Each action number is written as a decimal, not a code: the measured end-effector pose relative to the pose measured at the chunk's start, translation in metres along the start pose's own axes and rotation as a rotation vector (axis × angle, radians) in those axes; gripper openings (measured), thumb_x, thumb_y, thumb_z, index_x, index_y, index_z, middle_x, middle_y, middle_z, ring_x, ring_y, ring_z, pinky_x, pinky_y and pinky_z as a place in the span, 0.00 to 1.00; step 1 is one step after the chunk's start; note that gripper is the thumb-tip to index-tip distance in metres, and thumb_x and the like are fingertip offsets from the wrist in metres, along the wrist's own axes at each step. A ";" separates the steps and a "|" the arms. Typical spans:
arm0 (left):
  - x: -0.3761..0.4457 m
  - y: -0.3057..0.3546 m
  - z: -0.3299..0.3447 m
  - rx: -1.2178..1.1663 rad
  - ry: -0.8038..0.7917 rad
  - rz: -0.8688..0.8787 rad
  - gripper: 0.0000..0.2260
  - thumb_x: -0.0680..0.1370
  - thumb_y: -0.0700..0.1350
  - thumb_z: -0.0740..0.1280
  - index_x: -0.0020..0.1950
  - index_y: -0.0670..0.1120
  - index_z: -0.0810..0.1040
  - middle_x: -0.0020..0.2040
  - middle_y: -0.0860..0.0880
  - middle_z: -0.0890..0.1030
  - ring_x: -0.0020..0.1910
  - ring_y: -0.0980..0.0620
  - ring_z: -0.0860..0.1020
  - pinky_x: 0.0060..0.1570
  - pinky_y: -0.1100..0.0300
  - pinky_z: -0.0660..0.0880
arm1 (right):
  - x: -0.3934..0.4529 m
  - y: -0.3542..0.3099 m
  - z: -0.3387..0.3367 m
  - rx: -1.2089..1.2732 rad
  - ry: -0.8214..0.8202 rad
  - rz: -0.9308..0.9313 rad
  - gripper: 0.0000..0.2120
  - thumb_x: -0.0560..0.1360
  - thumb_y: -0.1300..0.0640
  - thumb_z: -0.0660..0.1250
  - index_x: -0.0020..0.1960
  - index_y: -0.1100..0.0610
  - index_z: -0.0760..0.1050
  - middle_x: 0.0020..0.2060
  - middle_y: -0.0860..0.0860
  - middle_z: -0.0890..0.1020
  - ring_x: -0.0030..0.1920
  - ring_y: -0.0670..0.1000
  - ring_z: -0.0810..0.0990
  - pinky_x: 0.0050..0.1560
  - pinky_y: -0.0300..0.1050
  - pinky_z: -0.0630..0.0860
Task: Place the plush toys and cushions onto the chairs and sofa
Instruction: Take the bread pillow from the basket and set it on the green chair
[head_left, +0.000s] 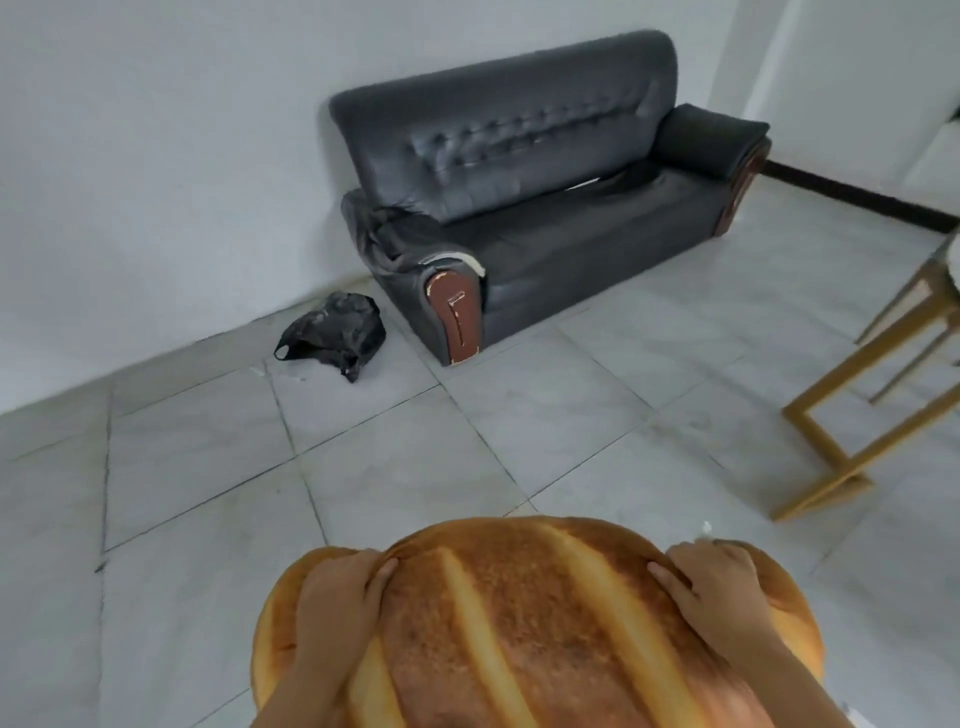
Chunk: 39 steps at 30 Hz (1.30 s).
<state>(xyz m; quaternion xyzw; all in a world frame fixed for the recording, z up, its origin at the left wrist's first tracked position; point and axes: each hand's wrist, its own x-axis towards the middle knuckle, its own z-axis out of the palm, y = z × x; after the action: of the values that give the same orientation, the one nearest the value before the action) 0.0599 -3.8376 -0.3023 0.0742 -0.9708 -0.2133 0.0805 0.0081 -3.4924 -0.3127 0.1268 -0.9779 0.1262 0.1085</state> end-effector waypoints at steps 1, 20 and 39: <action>0.026 0.003 0.018 0.012 -0.019 0.062 0.30 0.76 0.63 0.46 0.29 0.48 0.77 0.24 0.53 0.78 0.25 0.52 0.76 0.29 0.70 0.65 | 0.010 0.012 0.009 -0.034 0.019 0.057 0.18 0.74 0.42 0.48 0.28 0.47 0.57 0.20 0.43 0.57 0.19 0.47 0.70 0.33 0.36 0.64; 0.516 0.221 0.204 0.012 -0.106 0.652 0.23 0.77 0.63 0.41 0.28 0.52 0.57 0.21 0.59 0.55 0.18 0.57 0.68 0.34 0.62 0.63 | 0.303 0.256 0.043 -0.175 0.201 0.549 0.37 0.76 0.38 0.38 0.29 0.51 0.78 0.24 0.44 0.79 0.29 0.47 0.80 0.42 0.37 0.64; 0.928 0.563 0.396 -0.003 -0.114 0.875 0.25 0.79 0.60 0.38 0.25 0.55 0.60 0.20 0.61 0.53 0.23 0.76 0.51 0.34 0.69 0.68 | 0.655 0.645 -0.007 -0.085 0.031 0.758 0.27 0.67 0.26 0.41 0.25 0.46 0.55 0.19 0.42 0.63 0.21 0.39 0.66 0.23 0.31 0.57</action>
<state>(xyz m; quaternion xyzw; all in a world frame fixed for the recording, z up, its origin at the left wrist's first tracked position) -0.9818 -3.3383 -0.3013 -0.3561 -0.9133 -0.1644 0.1098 -0.7864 -3.0312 -0.2872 -0.2505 -0.9580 0.1185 0.0741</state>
